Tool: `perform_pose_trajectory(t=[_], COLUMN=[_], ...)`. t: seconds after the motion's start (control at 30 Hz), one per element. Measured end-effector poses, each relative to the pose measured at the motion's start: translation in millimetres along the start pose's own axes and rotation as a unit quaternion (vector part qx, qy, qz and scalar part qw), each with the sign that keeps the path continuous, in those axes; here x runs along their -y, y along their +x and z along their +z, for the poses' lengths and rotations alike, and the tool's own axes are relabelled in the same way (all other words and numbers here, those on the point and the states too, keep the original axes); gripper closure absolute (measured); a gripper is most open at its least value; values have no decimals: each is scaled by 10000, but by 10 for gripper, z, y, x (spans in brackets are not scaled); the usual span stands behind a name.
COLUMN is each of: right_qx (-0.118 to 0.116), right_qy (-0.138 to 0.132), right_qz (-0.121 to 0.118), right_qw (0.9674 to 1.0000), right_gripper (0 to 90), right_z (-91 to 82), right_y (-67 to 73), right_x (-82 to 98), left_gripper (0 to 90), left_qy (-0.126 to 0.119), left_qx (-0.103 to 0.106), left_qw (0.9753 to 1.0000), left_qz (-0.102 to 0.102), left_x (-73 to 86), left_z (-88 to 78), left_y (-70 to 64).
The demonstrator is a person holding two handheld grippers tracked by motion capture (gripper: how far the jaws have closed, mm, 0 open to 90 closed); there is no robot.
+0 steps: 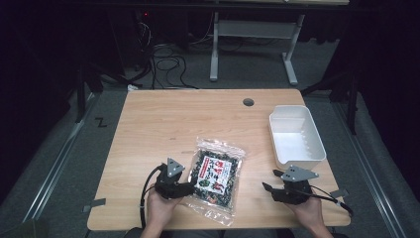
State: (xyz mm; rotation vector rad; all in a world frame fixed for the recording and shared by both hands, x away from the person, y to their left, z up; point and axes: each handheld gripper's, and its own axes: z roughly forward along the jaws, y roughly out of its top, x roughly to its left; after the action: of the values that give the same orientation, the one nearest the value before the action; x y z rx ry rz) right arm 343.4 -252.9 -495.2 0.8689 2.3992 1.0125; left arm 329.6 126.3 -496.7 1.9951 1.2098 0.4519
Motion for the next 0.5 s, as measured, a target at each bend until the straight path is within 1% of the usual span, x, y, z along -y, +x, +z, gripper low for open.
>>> perform_pose_trajectory(t=[0.07, 0.13, 0.23, 0.3, 0.4, 0.43, 0.47, 0.5], right_qx=[0, 10, 27, 10, -18, -28, -49, -67], right_qy=[-21, -7, 55, 49, 51, 58, 79, 64], right_qz=[-3, -15, -28, 8, 31, 52, 72, 71], right_qw=[10000, 10000, 10000, 10000, 10000, 10000, 9999, 9999], right_gripper=[394, 402, 406, 407, 406, 399, 396, 393], right_z=[-8, -10, 7, 17, 16, 15, 13, 15], right_y=[2, 5, 3, 2, 0, -8, -11, -17], right_x=[3, 7, 13, 11, 8, 7, 6, 5], left_gripper=[289, 277, 269, 263, 258, 260, 265, 267], left_qy=[91, 104, 128, 199, 224, 232, 283, 334], left_qx=[-133, -188, -187, -170, -154, -150, -112, -136], left_qw=[9999, 9997, 9997, 9995, 9995, 9996, 9995, 9993], left_qz=[-20, -89, -134, -166, -140, -102, -106, -50], left_x=[-8, -18, -23, -23, -34, -46, -54, -66], left_z=[6, 4, 7, 16, 23, 29, 33, 39], left_y=[-12, -7, 5, 3, -11, -16, -25, -35])
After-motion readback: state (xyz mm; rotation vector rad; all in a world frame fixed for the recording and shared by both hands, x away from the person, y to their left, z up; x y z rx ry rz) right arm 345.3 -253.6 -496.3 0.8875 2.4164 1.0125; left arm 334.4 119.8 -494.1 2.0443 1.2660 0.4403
